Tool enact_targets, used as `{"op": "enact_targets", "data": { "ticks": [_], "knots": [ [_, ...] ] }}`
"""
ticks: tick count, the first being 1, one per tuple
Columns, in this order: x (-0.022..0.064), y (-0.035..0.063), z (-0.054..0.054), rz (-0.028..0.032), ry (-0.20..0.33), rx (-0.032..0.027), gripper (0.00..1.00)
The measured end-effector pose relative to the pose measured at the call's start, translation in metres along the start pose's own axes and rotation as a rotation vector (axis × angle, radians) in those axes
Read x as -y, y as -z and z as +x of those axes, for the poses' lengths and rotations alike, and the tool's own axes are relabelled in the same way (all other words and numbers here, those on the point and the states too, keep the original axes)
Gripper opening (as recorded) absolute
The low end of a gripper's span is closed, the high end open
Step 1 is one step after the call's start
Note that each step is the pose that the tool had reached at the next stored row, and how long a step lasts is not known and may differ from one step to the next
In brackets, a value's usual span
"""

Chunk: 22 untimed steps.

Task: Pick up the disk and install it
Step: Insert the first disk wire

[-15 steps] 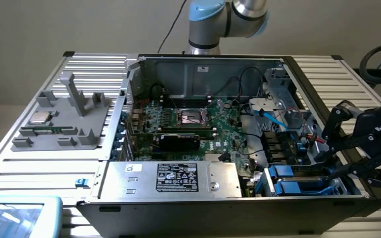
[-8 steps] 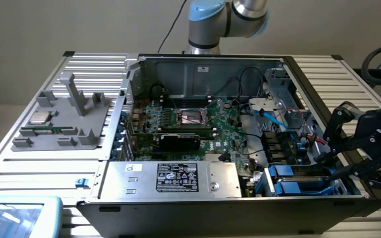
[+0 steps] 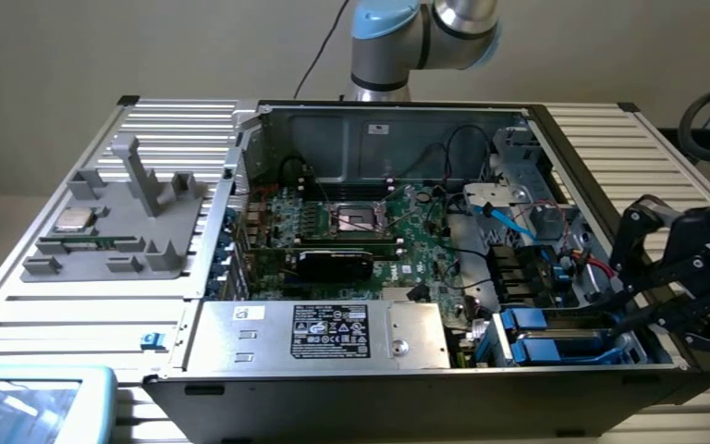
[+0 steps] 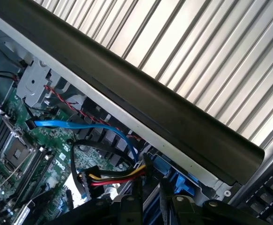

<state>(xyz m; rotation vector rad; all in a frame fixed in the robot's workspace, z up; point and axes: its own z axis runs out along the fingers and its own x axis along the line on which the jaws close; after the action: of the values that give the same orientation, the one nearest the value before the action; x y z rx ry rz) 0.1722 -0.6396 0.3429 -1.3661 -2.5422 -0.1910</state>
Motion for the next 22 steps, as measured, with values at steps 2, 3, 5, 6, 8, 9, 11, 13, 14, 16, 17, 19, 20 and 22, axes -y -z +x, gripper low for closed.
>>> {"op": "enact_targets", "data": {
  "ticks": [2, 3, 5, 6, 8, 9, 11, 13, 14, 16, 17, 19, 20, 22],
  "knots": [
    [0.0, -0.0005, -0.0009, 0.0011, 0.0, -0.0009, 0.29],
    [0.0, -0.0008, -0.001, 0.0014, 0.001, -0.0015, 0.29],
    [0.0, -0.0018, -0.0015, -0.0017, 0.005, -0.0093, 0.29],
    [0.0, -0.0022, -0.0016, -0.0048, 0.007, -0.0161, 0.29],
    [0.0, -0.0031, -0.0019, -0.0112, 0.011, -0.0307, 0.29],
    [0.0, -0.0034, -0.0019, -0.0136, 0.013, -0.0371, 0.29],
    [-0.0002, -0.0038, -0.0022, -0.0153, 0.015, -0.0462, 0.29],
    [-0.0002, -0.0038, -0.003, -0.0135, 0.015, -0.0519, 0.29],
    [-0.0001, -0.0037, -0.0037, -0.0119, 0.016, -0.0531, 0.29],
    [0.0001, -0.0038, -0.0048, -0.0104, 0.016, -0.0539, 0.29],
    [0.0001, -0.0041, -0.0051, -0.01, 0.017, -0.0541, 0.29],
    [-0.0005, -0.0048, -0.006, -0.0082, 0.019, -0.055, 0.29],
    [-0.0006, -0.0053, -0.0063, -0.0074, 0.02, -0.0551, 0.29],
    [-0.001, -0.0063, -0.0069, -0.006, 0.022, -0.0552, 0.29]
  ]
}}
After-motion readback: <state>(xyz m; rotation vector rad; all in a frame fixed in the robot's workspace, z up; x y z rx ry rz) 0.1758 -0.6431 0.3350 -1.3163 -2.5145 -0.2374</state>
